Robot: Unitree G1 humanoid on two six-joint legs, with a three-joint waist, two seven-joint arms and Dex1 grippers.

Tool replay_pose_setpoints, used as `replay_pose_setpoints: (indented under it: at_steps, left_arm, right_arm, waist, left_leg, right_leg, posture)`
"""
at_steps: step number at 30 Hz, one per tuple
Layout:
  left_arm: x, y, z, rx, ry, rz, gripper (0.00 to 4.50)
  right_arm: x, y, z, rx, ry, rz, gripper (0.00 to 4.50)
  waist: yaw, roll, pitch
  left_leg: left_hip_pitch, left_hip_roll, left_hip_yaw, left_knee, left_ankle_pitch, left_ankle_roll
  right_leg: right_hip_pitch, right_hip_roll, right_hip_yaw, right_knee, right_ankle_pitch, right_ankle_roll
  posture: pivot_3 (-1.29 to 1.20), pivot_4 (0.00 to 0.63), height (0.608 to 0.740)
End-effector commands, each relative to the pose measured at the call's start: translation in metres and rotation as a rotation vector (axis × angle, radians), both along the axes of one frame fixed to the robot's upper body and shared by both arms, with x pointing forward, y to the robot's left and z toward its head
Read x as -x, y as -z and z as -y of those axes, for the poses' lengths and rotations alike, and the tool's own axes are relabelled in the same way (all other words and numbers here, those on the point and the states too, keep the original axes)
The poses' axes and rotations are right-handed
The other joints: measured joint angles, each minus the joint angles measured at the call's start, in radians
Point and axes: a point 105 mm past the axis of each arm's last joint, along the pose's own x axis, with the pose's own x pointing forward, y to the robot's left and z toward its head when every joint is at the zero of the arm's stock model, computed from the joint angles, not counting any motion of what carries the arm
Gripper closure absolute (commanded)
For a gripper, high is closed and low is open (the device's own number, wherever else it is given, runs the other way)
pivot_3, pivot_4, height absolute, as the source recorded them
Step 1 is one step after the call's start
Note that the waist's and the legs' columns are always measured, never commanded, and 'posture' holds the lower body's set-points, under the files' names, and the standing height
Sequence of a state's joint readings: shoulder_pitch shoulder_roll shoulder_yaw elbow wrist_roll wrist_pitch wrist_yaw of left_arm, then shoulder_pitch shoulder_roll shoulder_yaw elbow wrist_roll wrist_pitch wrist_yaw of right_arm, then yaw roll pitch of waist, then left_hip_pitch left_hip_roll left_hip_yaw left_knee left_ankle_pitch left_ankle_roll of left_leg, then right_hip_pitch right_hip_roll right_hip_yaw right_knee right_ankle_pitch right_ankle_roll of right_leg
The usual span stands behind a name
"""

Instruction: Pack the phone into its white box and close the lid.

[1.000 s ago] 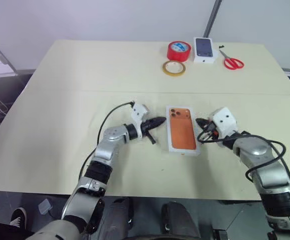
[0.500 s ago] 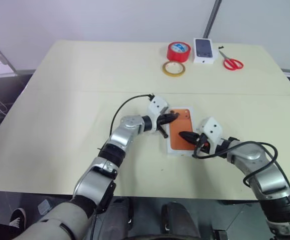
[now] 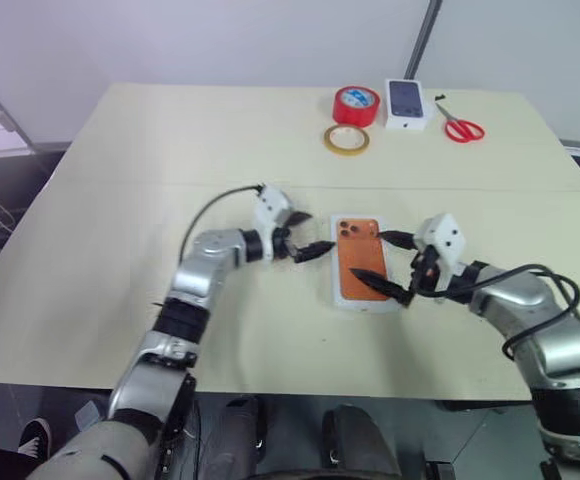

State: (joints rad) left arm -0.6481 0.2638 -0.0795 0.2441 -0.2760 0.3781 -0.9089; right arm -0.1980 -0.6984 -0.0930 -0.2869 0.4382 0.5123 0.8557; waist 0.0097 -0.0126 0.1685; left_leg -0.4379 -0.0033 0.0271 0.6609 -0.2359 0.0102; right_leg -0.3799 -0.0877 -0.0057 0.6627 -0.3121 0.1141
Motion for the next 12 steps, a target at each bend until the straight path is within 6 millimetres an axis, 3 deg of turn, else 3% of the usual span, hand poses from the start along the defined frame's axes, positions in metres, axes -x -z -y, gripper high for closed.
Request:
replay_pose_setpoints:
  at_steps: [1,8,12]
  left_arm:
    - [0.018,-0.035,-0.036,0.104,0.003,0.026,0.04]
    - [0.035,-0.027,-0.118,0.065,-0.187,-0.004,0.04]
    - [0.042,-0.027,-0.134,0.018,-0.259,0.003,0.04]
  right_arm:
    - [0.007,-0.026,0.019,-0.013,-0.017,0.086,0.0]
    - [0.016,-0.017,0.067,0.129,0.063,0.068,0.0]
    - [0.019,-0.013,0.081,0.146,0.085,0.044,0.0]
  waist:
    - [0.001,0.0,0.0]
    - [0.003,0.0,0.0]
    - [0.002,0.0,0.0]
  left_leg:
    - [0.0,0.0,0.0,0.0,0.0,0.0]
    - [0.0,0.0,-0.001,0.0,0.0,0.0]
    - [0.0,0.0,-0.001,0.0,0.0,0.0]
  right_leg:
    - [0.0,0.0,0.0,0.0,0.0,0.0]
    - [0.002,-0.003,-0.001,-0.001,0.0,0.0]
    - [0.001,-0.004,-0.001,-0.001,0.0,0.0]
  posture:
    - [0.0,0.15,0.728]
    - [0.0,0.15,0.728]
    - [0.0,0.15,0.728]
